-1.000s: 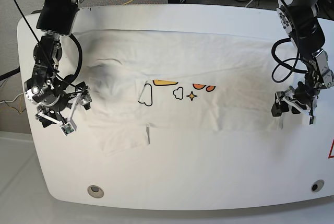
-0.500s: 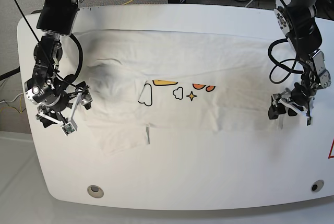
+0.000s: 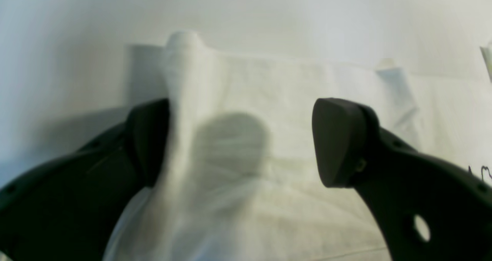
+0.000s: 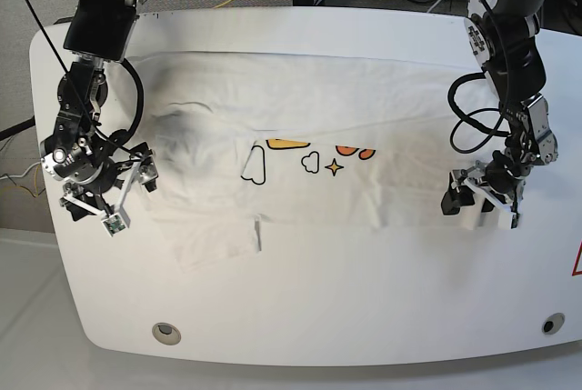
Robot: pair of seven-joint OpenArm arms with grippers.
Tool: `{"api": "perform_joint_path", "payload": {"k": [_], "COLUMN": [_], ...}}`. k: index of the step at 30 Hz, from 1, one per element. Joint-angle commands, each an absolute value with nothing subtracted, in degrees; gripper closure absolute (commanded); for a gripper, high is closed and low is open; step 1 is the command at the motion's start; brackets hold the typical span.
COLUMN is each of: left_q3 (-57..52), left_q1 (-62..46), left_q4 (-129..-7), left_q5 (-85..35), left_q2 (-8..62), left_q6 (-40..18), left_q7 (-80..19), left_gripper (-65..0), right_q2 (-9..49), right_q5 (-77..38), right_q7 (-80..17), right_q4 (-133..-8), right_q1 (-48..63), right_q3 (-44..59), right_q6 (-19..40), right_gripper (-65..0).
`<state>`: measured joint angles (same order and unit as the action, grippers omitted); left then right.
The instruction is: Fold the T-shirt properly
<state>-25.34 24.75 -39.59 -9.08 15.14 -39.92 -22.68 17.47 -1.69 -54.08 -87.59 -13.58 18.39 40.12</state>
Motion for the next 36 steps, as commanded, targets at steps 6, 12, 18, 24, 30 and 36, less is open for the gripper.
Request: {"api": "perform_joint_path", "payload": {"k": [6,12,18,24,30,36], "left_q3": [-25.1,-25.1,-25.1,-25.1,-25.1,-25.1], "left_q1": [25.7,25.7,25.5,25.4,25.4,25.4], "left_q4": [-40.4,-40.4,-40.4,-40.4,-40.4,-40.4], "left_q5": [-8.8,-8.6,-8.6,-8.6,-8.6,-8.6], "left_q2": [16.0,16.3,17.5,17.5,17.5,17.5], "left_q6": [-40.0,-40.0,-40.0,-40.0,-40.0,-40.0], "left_q7": [-24.6,-24.7,-24.7,-24.7,-24.7,-24.7], "left_gripper": [-35.8,-6.2,-6.9,-6.7,-6.7,-6.7], "right_q2": [18.7,18.3,17.5,15.1,12.9,11.0], "right_q5": [-1.9,-1.9,-2.2,-2.2,-2.3,-2.3], "right_q7": [-53.1,-53.1,-52.9,-52.7,-52.8,-52.9], "right_q4": [-88.6,-88.6,-88.5,-88.4,-86.0,-80.4], "right_q1": [-14.9,-14.9,-14.9,-15.1,-17.3,-20.4], "right_q3": [20.8,21.1,22.8,27.4,31.9,36.4], "right_q6": [40.0,40.0,40.0,40.0,40.0,40.0], "right_gripper": [-57.3,-57.3,-57.3,-57.3,-57.3,-57.3]}}
